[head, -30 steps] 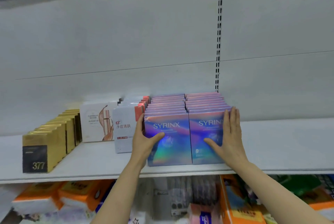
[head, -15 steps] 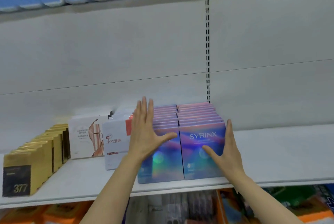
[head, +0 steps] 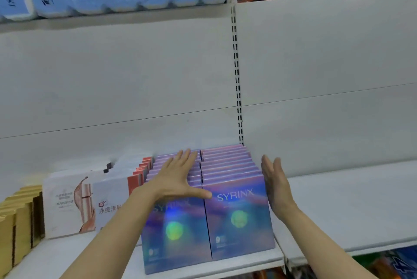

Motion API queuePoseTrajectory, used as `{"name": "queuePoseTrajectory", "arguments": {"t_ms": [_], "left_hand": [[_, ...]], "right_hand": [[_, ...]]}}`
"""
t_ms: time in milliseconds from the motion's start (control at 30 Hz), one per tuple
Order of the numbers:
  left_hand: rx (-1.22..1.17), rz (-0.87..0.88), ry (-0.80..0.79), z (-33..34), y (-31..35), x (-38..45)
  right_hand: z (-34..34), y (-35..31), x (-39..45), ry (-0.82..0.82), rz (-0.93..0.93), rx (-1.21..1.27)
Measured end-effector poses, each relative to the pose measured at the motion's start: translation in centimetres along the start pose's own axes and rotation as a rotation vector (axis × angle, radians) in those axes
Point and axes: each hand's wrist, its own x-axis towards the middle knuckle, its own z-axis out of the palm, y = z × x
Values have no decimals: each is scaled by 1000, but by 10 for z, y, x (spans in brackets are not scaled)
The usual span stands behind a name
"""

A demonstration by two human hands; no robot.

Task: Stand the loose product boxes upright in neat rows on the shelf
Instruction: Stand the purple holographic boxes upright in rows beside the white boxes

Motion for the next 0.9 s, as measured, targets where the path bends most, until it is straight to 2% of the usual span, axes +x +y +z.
{"name": "queuePoseTrajectory", "arguments": {"t_ms": [67,133,267,467,567,633,667,700,767,833,900], "left_hand": [[114,148,135,11,16,4],[278,246,157,21,27,6],[350,226,109,28,26,8],[320,191,25,22,31,6],[344,165,36,18,35,1],[404,185,226,23,36,-11],[425,201,331,30,36,-22],[429,218,414,42,34,-34],[444,249,510,71,25,-59],[504,227,519,97,14,-80],[547,173,505,111,4,-91]], "right_hand": [[-4,-11,17,-8,96,-5],[2,-15,32,-9,204,6],[16,-9,52,-153,293,80],[14,-7,56,-134,343,112],[8,-14,48,-130,275,55],[3,-14,30,-94,135,-28],[-1,-10,15,-36,8,-170],[-7,-3,-2,31,-180,-385],[-16,17,-34,88,-621,-977],[-14,35,-53,-30,-929,-1424],[-8,54,-57,-151,-1035,-1620]]}}
